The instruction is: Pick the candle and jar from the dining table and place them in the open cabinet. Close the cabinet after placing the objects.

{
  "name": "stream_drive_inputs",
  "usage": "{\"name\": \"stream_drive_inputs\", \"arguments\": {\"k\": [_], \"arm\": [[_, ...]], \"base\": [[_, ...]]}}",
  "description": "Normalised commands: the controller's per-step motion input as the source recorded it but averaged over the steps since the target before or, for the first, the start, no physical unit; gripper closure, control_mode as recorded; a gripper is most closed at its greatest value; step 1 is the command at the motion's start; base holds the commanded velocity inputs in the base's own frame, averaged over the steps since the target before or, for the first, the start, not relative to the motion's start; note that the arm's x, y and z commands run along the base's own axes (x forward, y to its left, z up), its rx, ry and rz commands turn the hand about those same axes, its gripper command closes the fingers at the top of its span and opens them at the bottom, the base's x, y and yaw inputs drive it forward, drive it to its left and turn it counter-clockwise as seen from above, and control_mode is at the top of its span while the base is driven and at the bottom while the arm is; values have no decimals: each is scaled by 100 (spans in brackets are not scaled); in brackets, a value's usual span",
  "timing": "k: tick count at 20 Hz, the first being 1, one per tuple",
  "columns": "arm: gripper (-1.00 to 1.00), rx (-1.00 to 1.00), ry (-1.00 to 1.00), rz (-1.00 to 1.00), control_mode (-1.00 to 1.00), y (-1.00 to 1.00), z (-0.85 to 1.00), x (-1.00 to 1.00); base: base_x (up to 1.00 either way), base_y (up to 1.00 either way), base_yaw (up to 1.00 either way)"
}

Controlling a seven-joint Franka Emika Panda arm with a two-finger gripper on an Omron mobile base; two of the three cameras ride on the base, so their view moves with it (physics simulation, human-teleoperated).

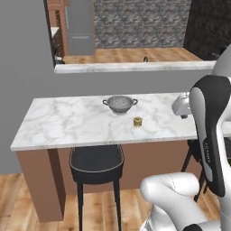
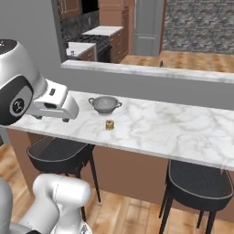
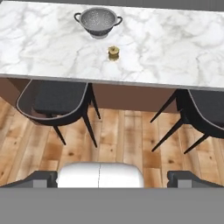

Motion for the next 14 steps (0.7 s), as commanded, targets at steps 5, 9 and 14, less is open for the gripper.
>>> {"name": "stream_drive_inputs", "arguments": {"k": [5, 9, 14], "arm": [[-100, 0, 0, 0, 100, 0, 0, 0], [-100, 0, 0, 0, 100, 0, 0, 0], [-100, 0, 0, 0, 100, 0, 0, 0]], "base": [[41, 1, -10], [27, 3, -12], [9, 0, -4]]}}
